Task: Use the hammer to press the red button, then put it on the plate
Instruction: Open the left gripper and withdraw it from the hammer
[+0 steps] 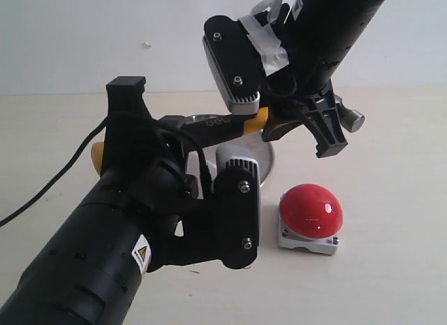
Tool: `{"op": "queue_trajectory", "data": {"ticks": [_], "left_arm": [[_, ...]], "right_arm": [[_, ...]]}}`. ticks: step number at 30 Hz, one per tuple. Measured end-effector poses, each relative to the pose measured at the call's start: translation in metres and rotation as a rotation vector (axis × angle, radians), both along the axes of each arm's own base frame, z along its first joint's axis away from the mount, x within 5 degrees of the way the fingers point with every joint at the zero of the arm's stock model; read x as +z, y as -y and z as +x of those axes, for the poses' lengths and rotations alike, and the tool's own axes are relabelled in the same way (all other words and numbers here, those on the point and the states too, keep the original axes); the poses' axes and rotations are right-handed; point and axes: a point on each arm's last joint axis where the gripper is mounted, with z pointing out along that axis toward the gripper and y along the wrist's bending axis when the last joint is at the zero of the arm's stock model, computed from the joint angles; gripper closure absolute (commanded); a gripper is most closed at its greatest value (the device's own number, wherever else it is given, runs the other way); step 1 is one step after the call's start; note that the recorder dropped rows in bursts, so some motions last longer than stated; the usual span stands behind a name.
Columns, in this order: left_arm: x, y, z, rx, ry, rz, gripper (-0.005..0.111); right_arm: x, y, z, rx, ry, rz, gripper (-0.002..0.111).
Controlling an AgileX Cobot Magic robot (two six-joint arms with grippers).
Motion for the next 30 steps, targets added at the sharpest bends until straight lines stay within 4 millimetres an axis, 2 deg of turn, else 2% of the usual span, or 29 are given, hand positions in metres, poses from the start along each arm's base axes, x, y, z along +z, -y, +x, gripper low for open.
{"op": "queue_trajectory", "data": {"ticks": [3,5,11,15,18,25,30], "left_arm": [[0.004,-0.001,0.000,0.003,0.004,-0.041,0.106],[0.007,-0.003,0.000,0.005,-0.005,-0.081,0.100],[0.016,-0.008,-0.002,0.007,-0.056,-0.199,0.059],[0.038,-0.017,-0.002,0.023,0.014,-0.310,0.040],[0.044,-0.021,-0.002,0.043,0.039,-0.343,0.038],[0.046,-0.022,-0.002,0.050,0.032,-0.385,0.038],[0.065,-0.039,0.002,0.083,0.036,-0.516,0.038]], "right_arm": [[0.007,0.002,-0.003,-0.003,0.032,0.004,0.108],[0.010,0.002,-0.004,-0.009,0.043,0.006,0.108],[0.015,0.002,-0.007,-0.040,0.065,0.012,0.108],[0.012,0.007,0.003,-0.095,0.130,-0.015,0.108],[0.009,0.013,0.011,-0.121,0.157,-0.048,0.108],[0.011,0.016,0.015,-0.144,0.196,-0.061,0.108],[0.013,0.020,0.019,-0.173,0.244,-0.104,0.108]]}}
